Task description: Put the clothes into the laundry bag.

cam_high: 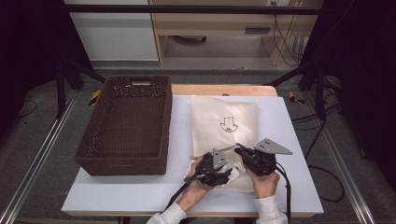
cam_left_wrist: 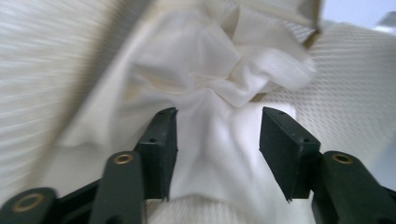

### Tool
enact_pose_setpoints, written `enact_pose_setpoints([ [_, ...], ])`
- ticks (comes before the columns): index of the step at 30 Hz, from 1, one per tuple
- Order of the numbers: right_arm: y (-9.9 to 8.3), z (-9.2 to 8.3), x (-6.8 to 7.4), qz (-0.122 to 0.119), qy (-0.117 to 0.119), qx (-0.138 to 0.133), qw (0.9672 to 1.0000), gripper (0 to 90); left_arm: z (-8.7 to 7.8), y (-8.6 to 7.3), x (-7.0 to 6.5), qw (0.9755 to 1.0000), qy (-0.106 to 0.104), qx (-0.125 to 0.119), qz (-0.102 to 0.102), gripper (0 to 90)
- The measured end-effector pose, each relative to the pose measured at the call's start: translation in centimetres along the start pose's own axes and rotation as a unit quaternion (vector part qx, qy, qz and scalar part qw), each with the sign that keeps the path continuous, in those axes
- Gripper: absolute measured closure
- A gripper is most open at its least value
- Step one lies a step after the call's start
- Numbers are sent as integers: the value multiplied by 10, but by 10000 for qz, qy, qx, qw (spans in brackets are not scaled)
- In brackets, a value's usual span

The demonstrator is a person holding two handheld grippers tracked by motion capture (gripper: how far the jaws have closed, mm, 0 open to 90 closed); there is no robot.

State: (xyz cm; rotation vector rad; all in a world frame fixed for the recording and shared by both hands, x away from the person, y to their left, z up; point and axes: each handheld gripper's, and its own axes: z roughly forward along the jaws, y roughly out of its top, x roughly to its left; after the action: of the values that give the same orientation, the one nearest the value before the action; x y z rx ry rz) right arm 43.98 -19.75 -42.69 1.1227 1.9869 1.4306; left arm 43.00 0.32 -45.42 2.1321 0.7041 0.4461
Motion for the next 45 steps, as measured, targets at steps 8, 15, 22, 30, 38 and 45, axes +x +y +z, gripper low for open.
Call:
enact_pose_setpoints([
  [8, 0, 1, 1, -21, -9, 43, 10000, 867, -64, -26, 32, 9990, 357, 84, -239, 367],
  [15, -1, 2, 2, -60, -23, 88, 9999, 866, -66, -59, 45, 9979, 264, 457, -375, 389],
  [22, -3, 3, 3, -56, -36, 145, 9999, 862, -65, -70, 49, 9992, 123, 238, -312, 703],
  [30, -5, 4, 4, -131, -65, 214, 9997, 835, -50, -72, 56, 9985, 83, 308, -450, 710],
  [38, -1, -7, 8, -223, -180, 193, 9994, 561, -45, -79, 55, 9988, 40, 278, -413, 825],
  [45, -13, -25, 19, -292, -426, 57, 9986, 320, -45, -79, 55, 9987, 27, 280, -421, 825],
])
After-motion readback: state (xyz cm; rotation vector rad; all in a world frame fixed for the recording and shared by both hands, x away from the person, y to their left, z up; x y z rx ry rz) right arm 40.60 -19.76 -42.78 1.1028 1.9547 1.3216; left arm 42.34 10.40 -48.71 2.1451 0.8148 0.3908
